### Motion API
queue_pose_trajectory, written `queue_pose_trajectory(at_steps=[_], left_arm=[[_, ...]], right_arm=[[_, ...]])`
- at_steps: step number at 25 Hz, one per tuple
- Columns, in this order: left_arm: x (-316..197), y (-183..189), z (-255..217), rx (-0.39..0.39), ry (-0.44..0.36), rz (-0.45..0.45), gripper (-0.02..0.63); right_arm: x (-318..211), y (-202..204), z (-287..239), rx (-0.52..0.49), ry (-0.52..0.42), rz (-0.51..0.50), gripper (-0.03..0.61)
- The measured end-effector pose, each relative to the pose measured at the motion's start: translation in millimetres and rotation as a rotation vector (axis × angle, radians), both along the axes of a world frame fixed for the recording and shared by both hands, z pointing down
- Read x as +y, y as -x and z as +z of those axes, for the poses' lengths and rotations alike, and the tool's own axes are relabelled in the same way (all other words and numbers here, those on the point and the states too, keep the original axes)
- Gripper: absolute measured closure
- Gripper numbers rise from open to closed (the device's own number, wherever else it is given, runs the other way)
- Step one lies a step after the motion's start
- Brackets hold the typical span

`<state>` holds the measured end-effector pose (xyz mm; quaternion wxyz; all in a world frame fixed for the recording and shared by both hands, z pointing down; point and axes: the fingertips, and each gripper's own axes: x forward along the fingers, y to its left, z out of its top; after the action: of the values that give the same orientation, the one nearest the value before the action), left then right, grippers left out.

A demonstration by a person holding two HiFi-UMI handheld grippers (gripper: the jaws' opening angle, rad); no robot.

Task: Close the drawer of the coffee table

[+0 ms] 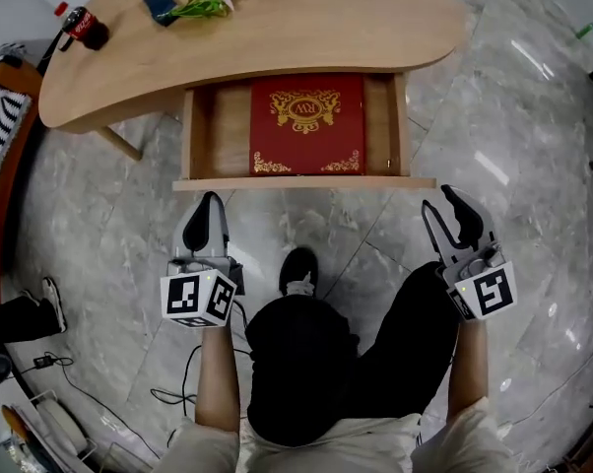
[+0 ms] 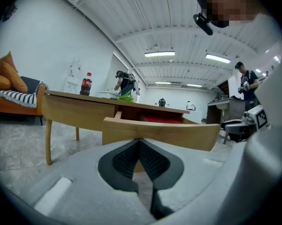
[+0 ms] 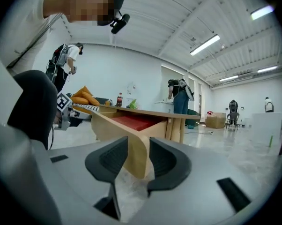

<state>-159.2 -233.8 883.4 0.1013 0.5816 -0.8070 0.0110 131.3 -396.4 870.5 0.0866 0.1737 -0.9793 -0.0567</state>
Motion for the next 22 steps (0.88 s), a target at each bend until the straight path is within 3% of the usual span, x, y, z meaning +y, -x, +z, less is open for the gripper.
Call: queue_pose_trajectory(at_steps=[4, 14, 22], left_arm=[[-7.0, -11.0, 0.0, 0.007, -0.019, 0.011, 0.604], [-16.5, -17.0, 1.3, -0.008, 0.017, 0.029, 0.604], [-19.8, -13.7, -21.5, 0.010, -0.036, 0.063, 0.604]], right_arm=[[-9.7, 5.8, 9.4, 0.098, -0.038, 0.032, 0.420], [-14.3, 14.9, 13.1, 0.042, -0.048, 0.033, 0.425], [-19.9, 17.6, -9.3, -0.029, 0.002, 0.012, 0.430]])
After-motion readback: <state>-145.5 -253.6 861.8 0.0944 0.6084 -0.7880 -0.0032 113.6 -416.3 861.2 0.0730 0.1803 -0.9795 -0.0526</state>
